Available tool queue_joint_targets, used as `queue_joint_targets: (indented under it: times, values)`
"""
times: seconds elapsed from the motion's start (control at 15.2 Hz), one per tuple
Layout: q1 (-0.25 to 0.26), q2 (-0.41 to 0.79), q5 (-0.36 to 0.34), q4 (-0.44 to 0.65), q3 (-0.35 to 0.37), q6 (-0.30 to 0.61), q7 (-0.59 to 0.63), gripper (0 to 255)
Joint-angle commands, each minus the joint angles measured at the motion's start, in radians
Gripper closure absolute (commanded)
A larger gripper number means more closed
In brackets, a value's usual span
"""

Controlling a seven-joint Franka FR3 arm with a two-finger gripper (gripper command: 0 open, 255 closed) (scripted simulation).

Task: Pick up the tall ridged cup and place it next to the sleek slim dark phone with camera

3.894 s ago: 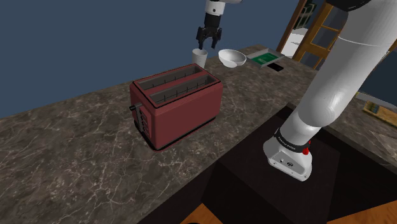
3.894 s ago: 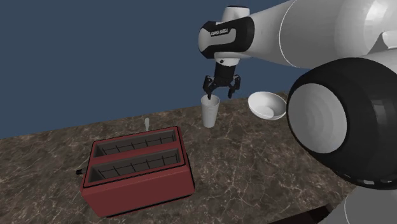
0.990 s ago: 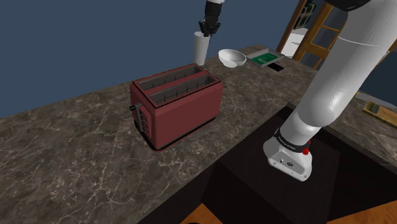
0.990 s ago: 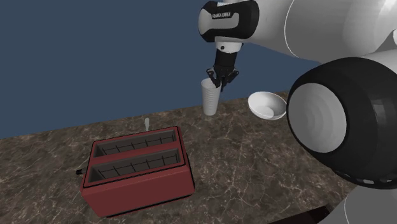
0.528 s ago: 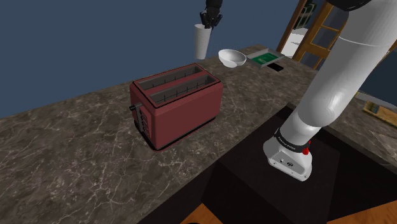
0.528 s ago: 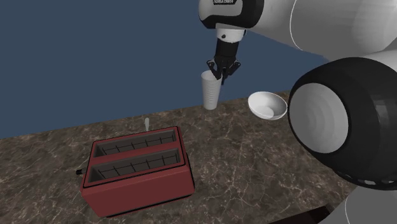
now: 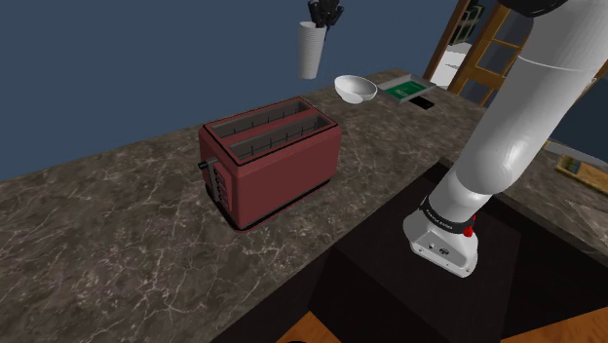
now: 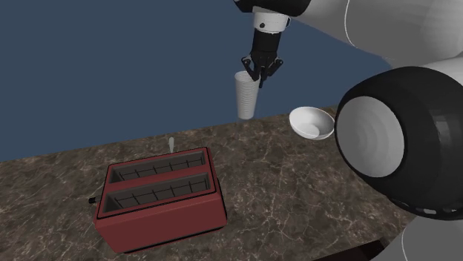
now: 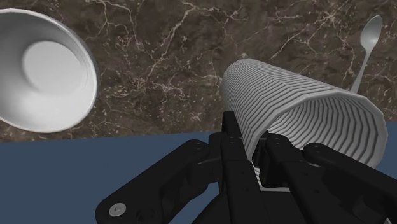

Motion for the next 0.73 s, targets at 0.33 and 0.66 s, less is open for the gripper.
queue_joint_targets:
  times: [0.33, 0.66]
  values:
    - [-0.004, 0.02, 0.002, 0.121, -0.002, -0.101, 0.007, 255]
    - [-0.015, 0.011, 0.001, 0.159, -0.01, -0.15, -0.007, 255]
